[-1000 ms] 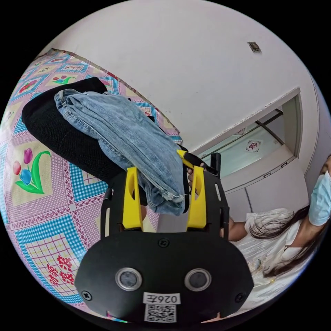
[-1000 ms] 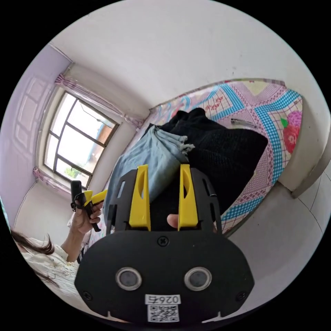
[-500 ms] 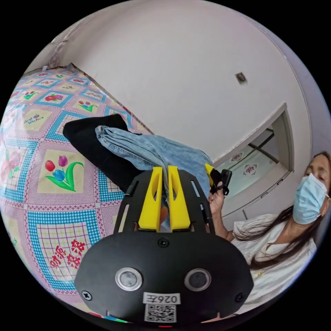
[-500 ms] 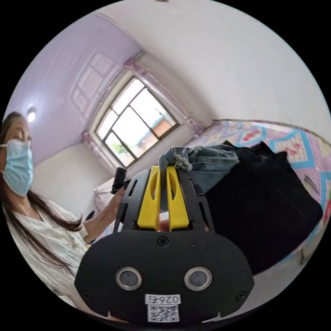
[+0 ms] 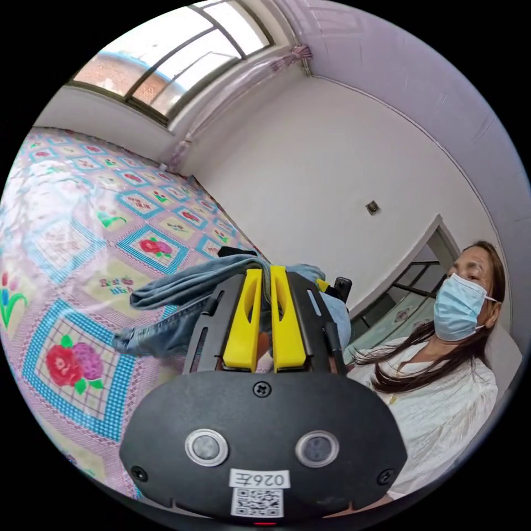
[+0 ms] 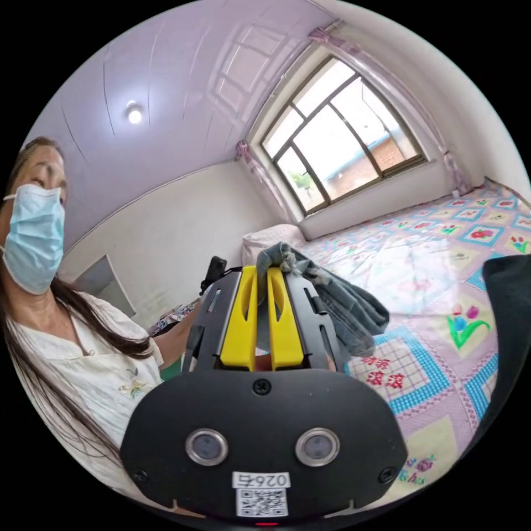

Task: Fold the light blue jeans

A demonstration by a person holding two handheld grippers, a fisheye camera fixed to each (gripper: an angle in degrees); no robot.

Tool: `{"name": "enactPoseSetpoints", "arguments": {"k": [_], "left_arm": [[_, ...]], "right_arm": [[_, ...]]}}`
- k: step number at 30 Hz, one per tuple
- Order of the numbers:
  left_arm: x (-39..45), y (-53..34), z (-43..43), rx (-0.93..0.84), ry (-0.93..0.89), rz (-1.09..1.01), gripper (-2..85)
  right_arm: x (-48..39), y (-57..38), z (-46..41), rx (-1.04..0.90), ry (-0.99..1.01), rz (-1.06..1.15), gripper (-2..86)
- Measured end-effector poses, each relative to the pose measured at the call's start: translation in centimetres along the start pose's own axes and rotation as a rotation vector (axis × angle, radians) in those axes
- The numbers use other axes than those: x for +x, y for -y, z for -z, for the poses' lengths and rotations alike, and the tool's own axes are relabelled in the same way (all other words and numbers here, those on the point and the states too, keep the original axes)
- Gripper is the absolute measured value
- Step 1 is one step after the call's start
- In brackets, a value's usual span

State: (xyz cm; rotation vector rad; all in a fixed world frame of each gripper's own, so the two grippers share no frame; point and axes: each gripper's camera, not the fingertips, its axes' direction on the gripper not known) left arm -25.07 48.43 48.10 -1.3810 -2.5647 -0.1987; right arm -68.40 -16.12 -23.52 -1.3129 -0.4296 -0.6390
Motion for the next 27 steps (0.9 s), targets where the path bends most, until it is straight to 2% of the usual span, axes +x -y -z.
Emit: {"name": "enactPoseSetpoints", "arguments": {"k": [5, 7, 9, 11, 13, 15, 17, 20, 23, 27], "left_arm": [[1.5, 1.4, 14.6, 0.144, -0.028, -0.134, 2.3], [0.9, 1.5, 19.3, 0.119, -0.053, -0.139, 3.2], [-2.3, 0.5, 24.0, 0.002, -0.029, -0.036, 3.4], [-6.3, -2.0, 27.1, -0.069, 0.056, 0.112, 0.8], [-10.7, -5.8, 31.3, -0.023, 0.124, 0.294, 0.2], [-15.5, -10.9, 36.1, 0.082, 0.075, 0.501, 0.5], [-17.4, -13.6, 38.1, 0.141, 0.057, 0.607, 1.7], [-18.4, -14.1, 38.5, 0.093, 0.104, 0.673, 5.0], [-18.6, -10.9, 36.3, -0.024, 0.167, 0.639, 9.3], [-19.4, -5.9, 32.4, -0.114, 0.117, 0.618, 13.6]], "right_arm": [[-4.0, -0.5, -11.9, -0.026, 0.154, 0.068, -1.0], [-6.3, -1.6, -16.3, -0.035, 0.150, 0.104, -0.9], [-7.0, -3.3, -19.4, -0.094, 0.050, 0.104, -0.6], [-5.7, -6.1, -23.0, -0.239, -0.091, 0.043, 0.0], [-2.0, -11.8, -27.1, -0.436, -0.264, -0.168, 0.8], [0.4, -15.9, -27.7, -0.481, -0.329, -0.342, 1.8], [1.6, -18.8, -27.2, -0.432, -0.340, -0.467, 3.3], [2.4, -20.8, -27.6, -0.380, -0.394, -0.537, 5.3], [2.5, -19.6, -31.6, -0.403, -0.387, -0.461, 7.1], [1.6, -17.4, -42.1, -0.489, -0.292, -0.301, 11.4]]}}
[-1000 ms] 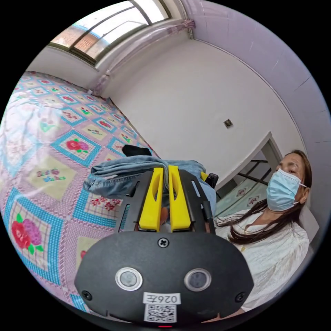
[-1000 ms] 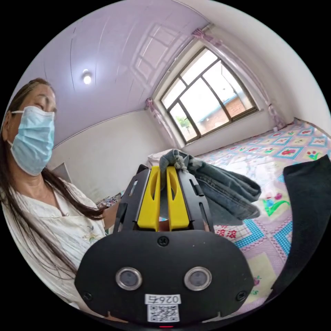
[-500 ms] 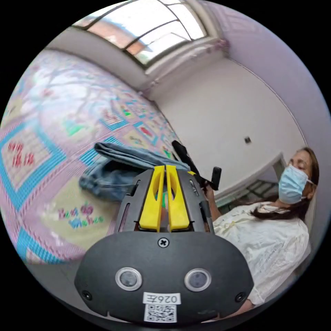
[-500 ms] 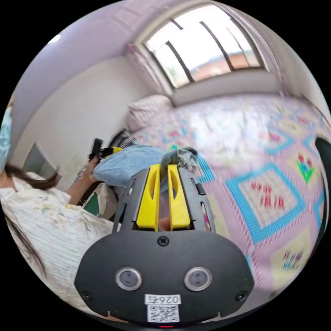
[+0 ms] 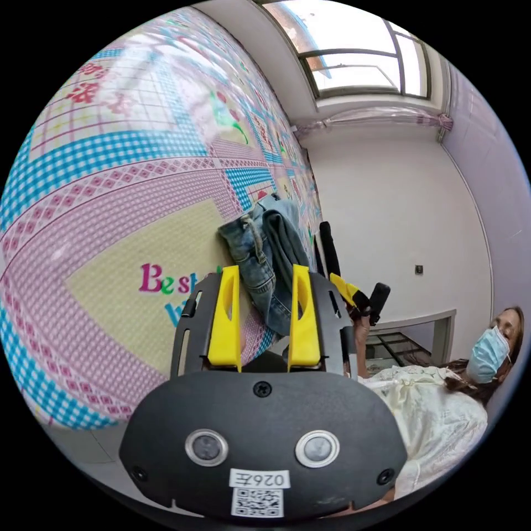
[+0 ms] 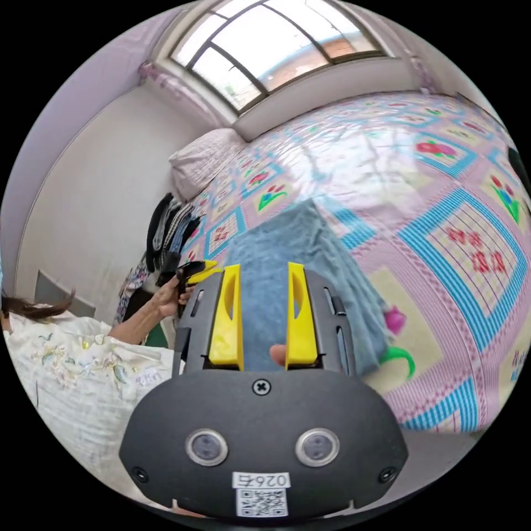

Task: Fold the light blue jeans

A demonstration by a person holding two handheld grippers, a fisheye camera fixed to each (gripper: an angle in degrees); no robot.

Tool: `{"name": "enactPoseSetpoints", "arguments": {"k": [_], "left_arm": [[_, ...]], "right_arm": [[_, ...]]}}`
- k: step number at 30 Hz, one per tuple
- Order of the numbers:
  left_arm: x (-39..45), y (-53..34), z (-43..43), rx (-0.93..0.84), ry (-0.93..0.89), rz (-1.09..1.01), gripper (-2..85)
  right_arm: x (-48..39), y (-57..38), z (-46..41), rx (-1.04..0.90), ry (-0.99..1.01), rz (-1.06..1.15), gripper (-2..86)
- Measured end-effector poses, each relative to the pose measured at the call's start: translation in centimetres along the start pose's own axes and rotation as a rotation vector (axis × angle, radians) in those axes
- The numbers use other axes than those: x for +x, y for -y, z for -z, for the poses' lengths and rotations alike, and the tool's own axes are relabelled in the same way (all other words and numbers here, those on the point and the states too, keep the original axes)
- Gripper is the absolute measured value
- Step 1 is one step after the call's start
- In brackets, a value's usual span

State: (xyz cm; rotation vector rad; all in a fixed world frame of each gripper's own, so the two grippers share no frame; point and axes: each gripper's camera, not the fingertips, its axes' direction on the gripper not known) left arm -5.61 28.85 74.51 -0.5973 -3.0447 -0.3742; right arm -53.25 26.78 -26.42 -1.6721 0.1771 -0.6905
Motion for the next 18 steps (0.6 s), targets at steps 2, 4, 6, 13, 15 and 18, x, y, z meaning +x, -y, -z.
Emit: {"name": "enactPoseSetpoints", "arguments": {"k": [2, 4, 6, 13, 15, 18], "left_arm": [[1.5, 1.4, -1.4, -0.041, 0.027, -0.025, 13.4], [3.1, 2.3, -2.1, -0.065, 0.081, -0.050, 11.5], [4.2, 3.0, -1.9, -0.092, 0.124, -0.029, 7.7], [9.1, 2.7, 1.3, -0.017, -0.006, -0.114, 4.5], [11.1, 2.5, 2.0, -0.014, -0.003, -0.158, 4.4], [12.6, 2.7, 2.5, -0.005, 0.019, -0.184, 4.4]], "right_arm": [[-2.9, 2.0, -4.7, -0.065, 0.019, 0.082, 14.0], [-7.0, 3.5, -11.8, -0.205, -0.045, 0.203, 14.9], [-8.9, 3.4, -17.3, -0.336, -0.225, 0.303, 11.6], [-6.7, 2.8, -13.1, -0.107, -0.349, 0.268, 2.0], [-2.7, 2.4, -8.5, 0.008, -0.234, 0.093, 1.9], [5.0, -1.1, -1.0, 0.225, -0.120, -0.231, 2.5]]}}
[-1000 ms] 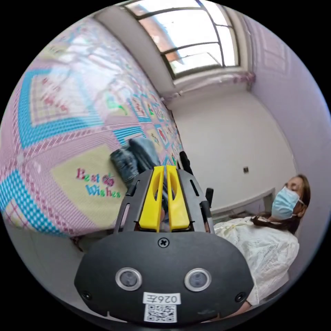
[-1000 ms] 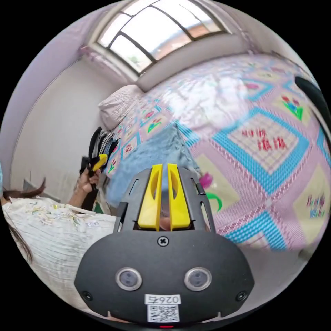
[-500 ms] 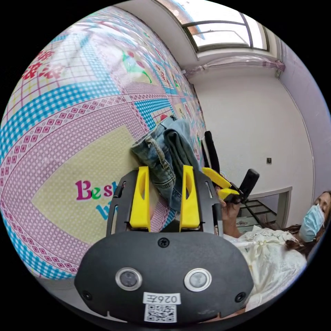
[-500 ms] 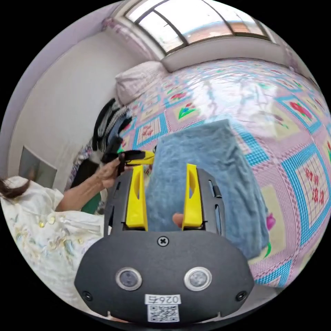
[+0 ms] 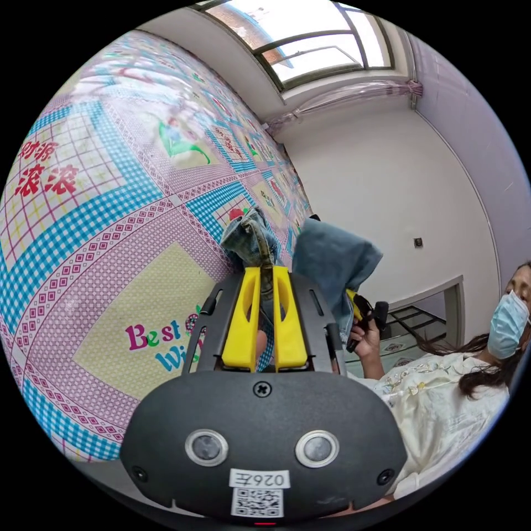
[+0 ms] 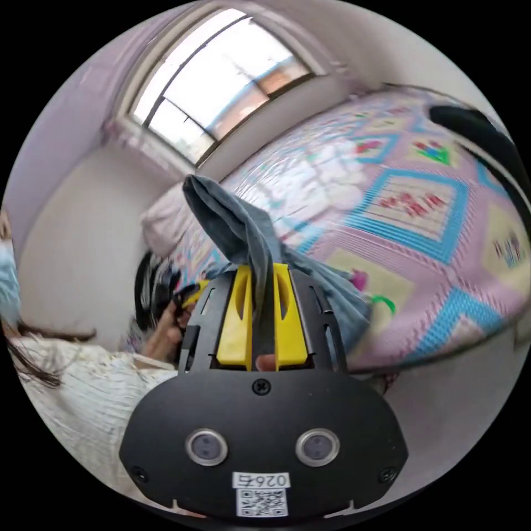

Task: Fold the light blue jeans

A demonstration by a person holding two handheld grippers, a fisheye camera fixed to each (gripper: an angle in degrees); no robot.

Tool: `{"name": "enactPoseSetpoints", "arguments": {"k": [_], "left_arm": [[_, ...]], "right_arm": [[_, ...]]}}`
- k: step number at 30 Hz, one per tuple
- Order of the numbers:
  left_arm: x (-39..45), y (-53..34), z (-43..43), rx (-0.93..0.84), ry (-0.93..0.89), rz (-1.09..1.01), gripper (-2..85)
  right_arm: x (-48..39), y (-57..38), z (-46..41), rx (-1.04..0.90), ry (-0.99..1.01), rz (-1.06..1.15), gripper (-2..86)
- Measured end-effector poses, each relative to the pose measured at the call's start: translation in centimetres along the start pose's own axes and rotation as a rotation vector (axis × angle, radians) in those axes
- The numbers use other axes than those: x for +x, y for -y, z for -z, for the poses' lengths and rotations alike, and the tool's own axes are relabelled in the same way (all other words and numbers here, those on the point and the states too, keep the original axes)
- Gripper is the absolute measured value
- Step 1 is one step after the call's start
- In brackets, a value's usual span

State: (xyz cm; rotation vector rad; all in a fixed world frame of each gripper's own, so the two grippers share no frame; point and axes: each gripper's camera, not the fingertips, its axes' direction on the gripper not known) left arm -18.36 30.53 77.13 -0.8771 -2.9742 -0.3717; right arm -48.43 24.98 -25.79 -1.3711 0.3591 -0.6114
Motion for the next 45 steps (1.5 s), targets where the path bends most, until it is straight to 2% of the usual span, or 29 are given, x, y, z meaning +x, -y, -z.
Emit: {"name": "enactPoseSetpoints", "arguments": {"k": [2, 4, 8, 11, 14, 16, 19, 24, 27, 30, 34, 36, 38, 40, 42, 44, 45], "left_arm": [[-0.1, 0.3, 0.0, -0.006, -0.011, 0.027, 4.5], [-0.8, 0.2, -0.1, -0.006, -0.016, 0.080, 4.7], [-2.4, -0.7, -0.6, 0.000, -0.029, 0.209, 5.0], [-1.7, -1.6, -0.3, 0.034, -0.050, 0.250, 5.1], [0.6, -2.4, 1.2, 0.059, 0.000, 0.227, 2.8], [2.1, -3.3, 2.9, 0.120, 0.019, 0.213, 1.6], [5.1, -5.4, 5.5, 0.213, 0.048, 0.195, 1.8], [12.8, -8.6, 5.0, 0.245, 0.149, 0.111, 7.0], [15.8, -9.3, 2.5, 0.257, 0.141, 0.096, 10.6], [17.8, -8.4, -1.6, 0.195, 0.094, 0.080, 12.7], [19.2, -6.4, -7.3, 0.111, 0.041, 0.063, 17.5], [20.1, -5.2, -10.6, 0.084, -0.008, 0.053, 24.4], [21.1, -4.7, -12.4, 0.085, -0.003, 0.032, 26.5], [22.2, -4.3, -14.1, 0.048, 0.055, -0.002, 25.4], [22.8, -4.1, -15.9, -0.057, 0.144, -0.015, 11.9], [22.2, -4.6, -16.1, -0.110, 0.261, 0.026, 2.6], [21.2, -5.3, -15.6, -0.103, 0.268, 0.072, 1.1]], "right_arm": [[5.7, -1.6, 3.5, 0.092, -0.004, -0.230, 3.5], [11.7, -4.2, 6.5, 0.117, -0.123, -0.448, 4.6], [15.2, -5.9, 7.9, 0.088, -0.359, -0.569, 5.4], [13.5, -3.7, 6.3, 0.132, -0.435, -0.446, 6.2], [9.9, 1.7, 1.8, 0.118, -0.439, -0.135, 6.6], [7.6, 6.5, -3.8, -0.008, -0.246, 0.109, 6.9], [6.1, 10.3, -11.8, -0.169, -0.097, 0.301, 7.9], [7.6, 13.6, -22.6, -0.391, -0.031, 0.357, 9.7], [9.3, 14.3, -26.3, -0.469, 0.003, 0.326, 3.2], [10.2, 14.7, -26.0, -0.453, -0.002, 0.368, -0.6], [10.3, 14.9, -22.7, -0.413, 0.245, 0.428, -1.1], [10.0, 14.5, -21.1, -0.407, 0.361, 0.456, -1.1], [9.3, 13.5, -20.0, -0.428, 0.448, 0.505, -1.1], [8.0, 11.5, -20.0, -0.493, 0.521, 0.564, -1.1], [6.7, 9.5, -20.7, -0.548, 0.494, 0.641, -1.1], [5.6, 7.9, -21.8, -0.616, 0.498, 0.703, -1.1], [5.2, 7.4, -22.2, -0.638, 0.487, 0.732, -1.1]]}}
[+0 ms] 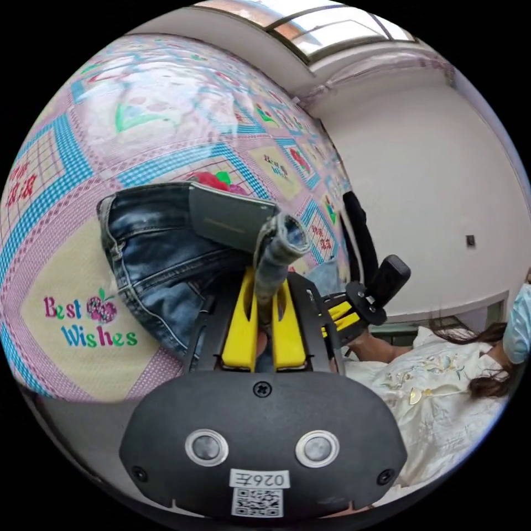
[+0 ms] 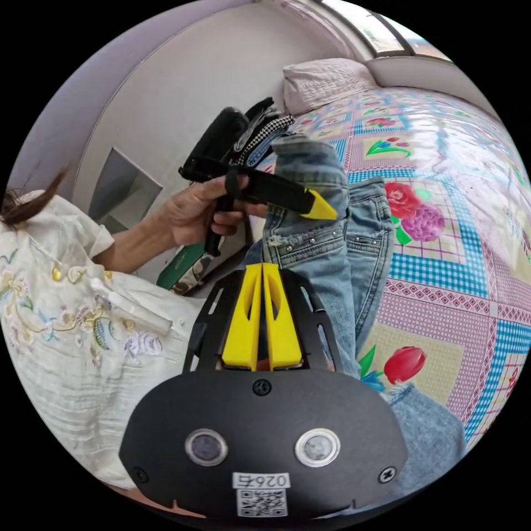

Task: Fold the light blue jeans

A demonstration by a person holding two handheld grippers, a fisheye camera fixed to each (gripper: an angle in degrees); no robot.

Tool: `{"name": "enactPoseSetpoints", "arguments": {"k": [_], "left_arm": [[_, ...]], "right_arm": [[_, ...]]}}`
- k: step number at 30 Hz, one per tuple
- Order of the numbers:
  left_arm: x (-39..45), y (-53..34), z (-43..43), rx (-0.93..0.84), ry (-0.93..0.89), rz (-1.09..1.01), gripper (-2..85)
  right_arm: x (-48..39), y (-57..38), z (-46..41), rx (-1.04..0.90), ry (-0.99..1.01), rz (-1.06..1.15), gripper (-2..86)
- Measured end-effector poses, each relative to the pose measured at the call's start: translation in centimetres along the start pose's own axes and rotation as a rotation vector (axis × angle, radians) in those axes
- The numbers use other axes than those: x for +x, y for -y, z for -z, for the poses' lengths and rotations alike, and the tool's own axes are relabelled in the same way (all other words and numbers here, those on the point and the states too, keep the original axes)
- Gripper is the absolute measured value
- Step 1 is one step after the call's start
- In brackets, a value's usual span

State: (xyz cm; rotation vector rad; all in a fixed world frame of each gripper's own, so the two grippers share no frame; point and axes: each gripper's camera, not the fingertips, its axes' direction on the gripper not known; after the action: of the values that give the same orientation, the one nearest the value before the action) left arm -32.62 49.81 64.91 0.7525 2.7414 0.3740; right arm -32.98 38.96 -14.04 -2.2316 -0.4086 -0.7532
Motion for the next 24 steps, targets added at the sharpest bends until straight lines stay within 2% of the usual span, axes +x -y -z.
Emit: {"name": "enactPoseSetpoints", "arguments": {"k": [3, 7, 9, 12, 15, 19, 22, 24], "left_arm": [[-3.5, -3.1, 1.0, 0.112, -0.145, 0.129, -0.1], [-6.1, -8.8, 0.3, 0.220, -0.235, 0.268, -0.3], [-7.3, -12.7, -0.7, 0.309, -0.304, 0.357, 0.1], [-7.9, -16.1, -2.4, 0.393, -0.380, 0.433, 2.7], [-7.2, -17.4, -3.6, 0.433, -0.368, 0.421, 6.0], [-6.2, -17.5, -5.0, 0.430, -0.343, 0.363, 1.3], [-3.9, -17.4, -5.8, 0.439, -0.379, 0.250, -0.3], [-0.8, -17.7, -5.7, 0.418, -0.319, 0.135, -0.5]], "right_arm": [[1.1, 0.2, 1.6, 0.059, 0.030, -0.015, -0.7], [7.8, 0.1, 6.4, 0.297, 0.094, -0.232, 1.7], [10.6, 1.1, 6.8, 0.300, 0.068, -0.293, 5.0], [13.1, 4.5, 4.1, 0.165, -0.014, -0.255, 8.1], [13.4, 7.7, -0.2, -0.008, -0.110, -0.160, 7.9], [12.2, 9.5, -2.2, -0.003, -0.078, -0.109, 6.6], [11.7, 9.4, -2.9, 0.016, 0.039, -0.114, 3.9], [11.6, 9.2, -3.3, 0.006, 0.064, -0.135, 0.9]]}}
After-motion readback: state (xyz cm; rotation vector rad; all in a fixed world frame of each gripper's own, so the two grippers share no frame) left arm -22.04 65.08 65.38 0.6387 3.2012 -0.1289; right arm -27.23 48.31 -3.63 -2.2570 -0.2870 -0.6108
